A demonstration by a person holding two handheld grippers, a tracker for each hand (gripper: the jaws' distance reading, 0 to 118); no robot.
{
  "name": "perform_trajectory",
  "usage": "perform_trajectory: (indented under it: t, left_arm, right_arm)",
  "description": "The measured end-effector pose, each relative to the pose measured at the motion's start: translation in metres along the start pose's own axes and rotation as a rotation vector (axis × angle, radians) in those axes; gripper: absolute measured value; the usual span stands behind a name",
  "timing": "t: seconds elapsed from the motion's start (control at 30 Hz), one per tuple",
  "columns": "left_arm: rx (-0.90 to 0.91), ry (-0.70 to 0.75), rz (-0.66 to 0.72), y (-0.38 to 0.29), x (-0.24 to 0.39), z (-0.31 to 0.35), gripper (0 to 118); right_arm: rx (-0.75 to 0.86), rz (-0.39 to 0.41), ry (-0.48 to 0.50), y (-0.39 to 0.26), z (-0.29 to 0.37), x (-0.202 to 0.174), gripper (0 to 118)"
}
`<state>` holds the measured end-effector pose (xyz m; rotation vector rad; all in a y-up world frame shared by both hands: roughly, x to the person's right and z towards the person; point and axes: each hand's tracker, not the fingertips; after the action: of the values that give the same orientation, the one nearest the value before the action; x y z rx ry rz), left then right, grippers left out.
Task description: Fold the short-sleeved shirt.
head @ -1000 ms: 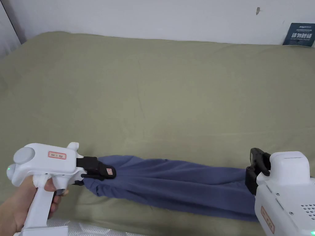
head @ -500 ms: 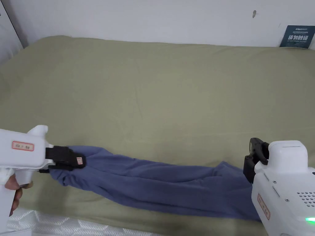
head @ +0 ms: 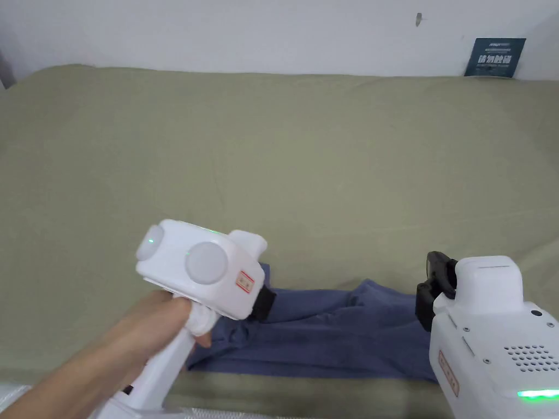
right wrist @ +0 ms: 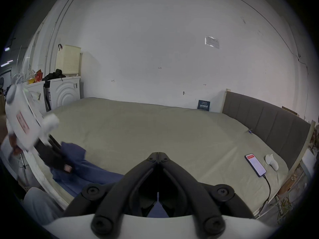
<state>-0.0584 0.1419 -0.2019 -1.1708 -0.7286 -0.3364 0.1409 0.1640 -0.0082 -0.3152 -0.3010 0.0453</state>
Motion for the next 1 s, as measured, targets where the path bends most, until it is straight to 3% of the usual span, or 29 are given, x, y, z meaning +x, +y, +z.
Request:
perform_trajectory:
  t: [0.03, 0.07, 0.13, 0.17, 0.33, 0.37, 0.4, 0.43, 0.47, 0.63, 0.73, 0.83, 1.0]
  left_arm:
    - [-0.017, 0.012, 0.004, 0.003, 0.008, -0.015, 12]
    - [-0.021, 0.001, 0.012, 0.004, 0.014, -0.029, 35]
    - [-0.029, -0.028, 0.004, 0.003, 0.020, -0.048, 108]
    - [-0.025, -0.055, 0.006, 0.001, 0.021, -0.050, 118]
    - [0.149, -0.195, 0.199, -0.006, -0.010, -0.007, 99]
    - [0.180, -0.221, 0.239, -0.010, -0.023, 0.003, 83]
    - [0.199, -0.228, 0.278, -0.016, -0.036, 0.012, 57]
    - [0.227, -0.237, 0.322, -0.020, -0.049, 0.020, 16]
    - [0.233, -0.247, 0.351, -0.024, -0.060, 0.022, 0]
    - [0.160, -0.271, 0.458, -0.037, -0.085, -0.004, 0]
    - [0.117, -0.302, 0.449, -0.034, -0.065, -0.036, 0]
    - [0.050, -0.433, 0.459, -0.026, -0.032, -0.074, 0]
    - [0.068, -0.449, 0.517, -0.018, -0.023, -0.098, 0]
  right_arm:
    - [-0.006, -0.002, -0.003, -0.001, 0.000, 0.002, 0]
    - [-0.009, -0.004, -0.006, -0.002, 0.000, 0.004, 0]
    - [-0.022, -0.007, -0.018, -0.005, 0.000, 0.008, 0]
    - [-0.027, -0.010, -0.020, -0.005, 0.000, 0.010, 0]
    - [-0.043, -0.024, -0.035, -0.007, -0.002, 0.019, 0]
    - [-0.045, -0.032, -0.035, -0.007, -0.002, 0.020, 0]
    - [-0.045, -0.040, -0.035, -0.006, -0.003, 0.021, 0]
    - [-0.044, -0.046, -0.036, -0.006, -0.004, 0.022, 0]
    - [-0.043, -0.051, -0.035, -0.005, -0.005, 0.022, 0]
    - [-0.046, -0.065, -0.023, -0.004, -0.007, 0.019, 0]
    - [-0.055, -0.055, -0.018, -0.006, -0.009, 0.016, 0]
    - [-0.067, -0.047, -0.016, -0.009, -0.010, 0.015, 0]
    - [-0.090, -0.042, -0.017, -0.013, -0.013, 0.015, 0]
